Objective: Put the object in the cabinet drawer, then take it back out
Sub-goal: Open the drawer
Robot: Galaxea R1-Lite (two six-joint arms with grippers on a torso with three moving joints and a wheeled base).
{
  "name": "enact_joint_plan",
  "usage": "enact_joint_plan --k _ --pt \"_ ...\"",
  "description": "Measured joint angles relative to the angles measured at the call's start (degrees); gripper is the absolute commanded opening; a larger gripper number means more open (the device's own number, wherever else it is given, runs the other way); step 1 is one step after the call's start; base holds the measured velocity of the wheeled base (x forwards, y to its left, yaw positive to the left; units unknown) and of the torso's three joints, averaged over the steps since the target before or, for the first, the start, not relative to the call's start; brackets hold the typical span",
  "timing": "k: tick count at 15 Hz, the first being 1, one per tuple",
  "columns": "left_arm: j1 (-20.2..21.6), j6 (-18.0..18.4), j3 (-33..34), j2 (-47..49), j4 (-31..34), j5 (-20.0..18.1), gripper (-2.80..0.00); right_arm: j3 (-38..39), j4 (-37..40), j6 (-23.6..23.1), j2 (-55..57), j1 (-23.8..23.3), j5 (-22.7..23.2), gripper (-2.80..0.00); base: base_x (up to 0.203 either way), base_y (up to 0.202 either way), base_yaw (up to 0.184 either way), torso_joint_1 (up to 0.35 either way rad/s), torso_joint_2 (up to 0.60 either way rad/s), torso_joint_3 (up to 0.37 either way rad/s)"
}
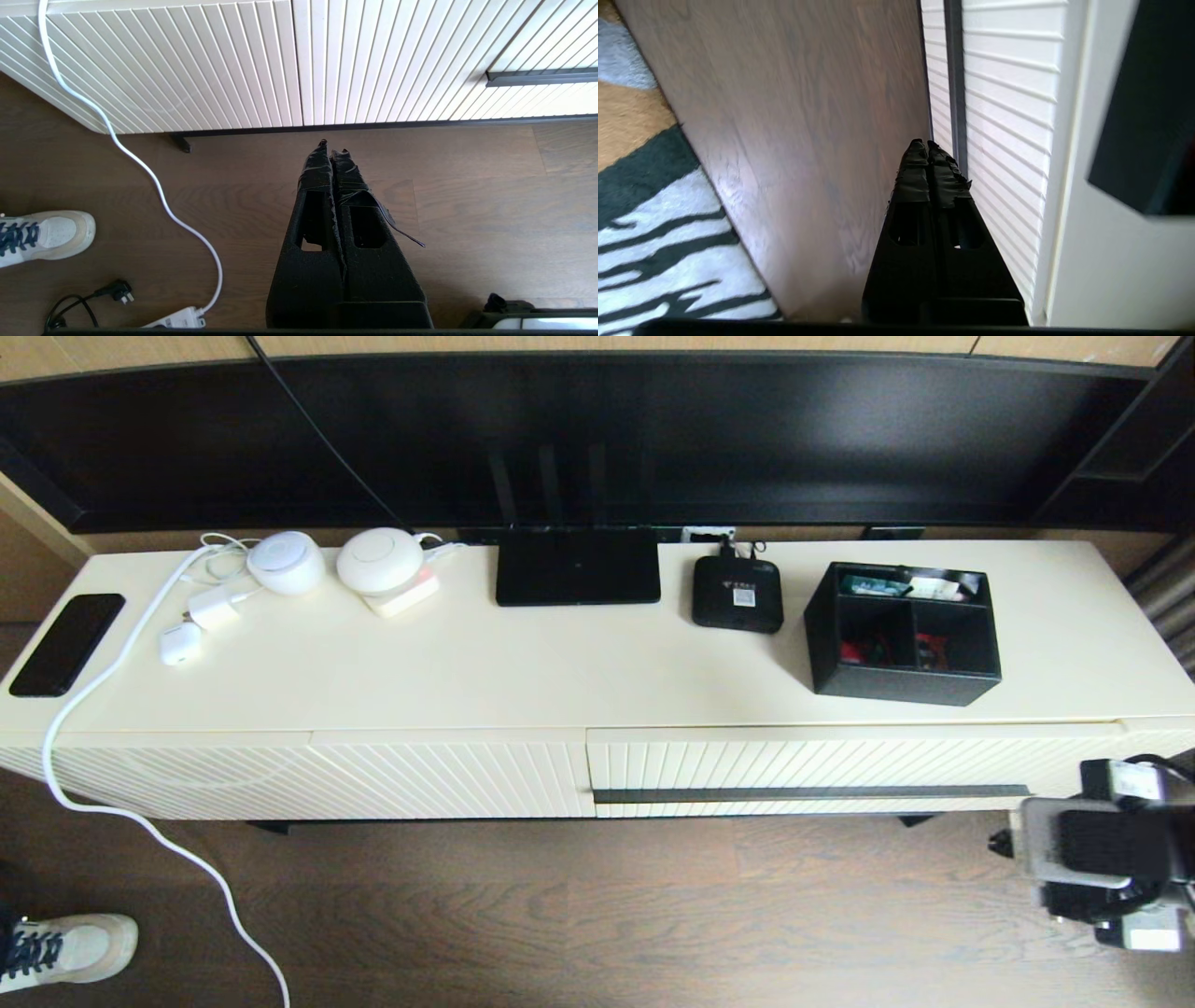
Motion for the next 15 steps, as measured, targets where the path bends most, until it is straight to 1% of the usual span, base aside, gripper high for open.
enact_joint_plan --k 2,4,5,8,10,12,15 --pt "0.0 0.0 0.0 0.0 0.0 0.0 -2.8 4.9 -9.4 -1.3 3.6 1.5 -0.2 -2.8 0.0 0.0 0.0 0.0 0.0 0.0" --pt "0.0 0.0 0.0 0.0 0.0 0.0 -2.8 9.8 -16.4 -3.1 6.3 2.6 -0.3 -2.8 0.0 0.0 0.0 0.0 0.0 0.0" --pt "0.0 0.0 0.0 0.0 0.0 0.0 -2.8 12.1 -19.5 -4.2 7.4 2.9 -0.4 -2.8 0.0 0.0 0.0 0.0 0.0 0.0" --pt "0.0 0.0 0.0 0.0 0.0 0.0 -2.8 19.8 -32.6 -6.9 12.5 3.2 -0.5 -2.8 0.0 0.0 0.0 0.0 0.0 0.0" --pt "0.0 0.0 0.0 0.0 0.0 0.0 -2.8 23.3 -40.1 -11.2 16.0 3.2 -1.2 -2.8 0.0 0.0 0.0 0.0 0.0 0.0" --pt "0.0 0.0 0.0 0.0 0.0 0.0 -2.8 24.4 -41.9 -12.8 18.3 3.1 -1.3 -2.8 0.0 0.0 0.0 0.0 0.0 0.0" --pt "0.0 0.0 0.0 0.0 0.0 0.0 -2.8 24.7 -46.1 -12.9 22.0 3.0 -1.2 -2.8 0.0 0.0 0.0 0.0 0.0 0.0"
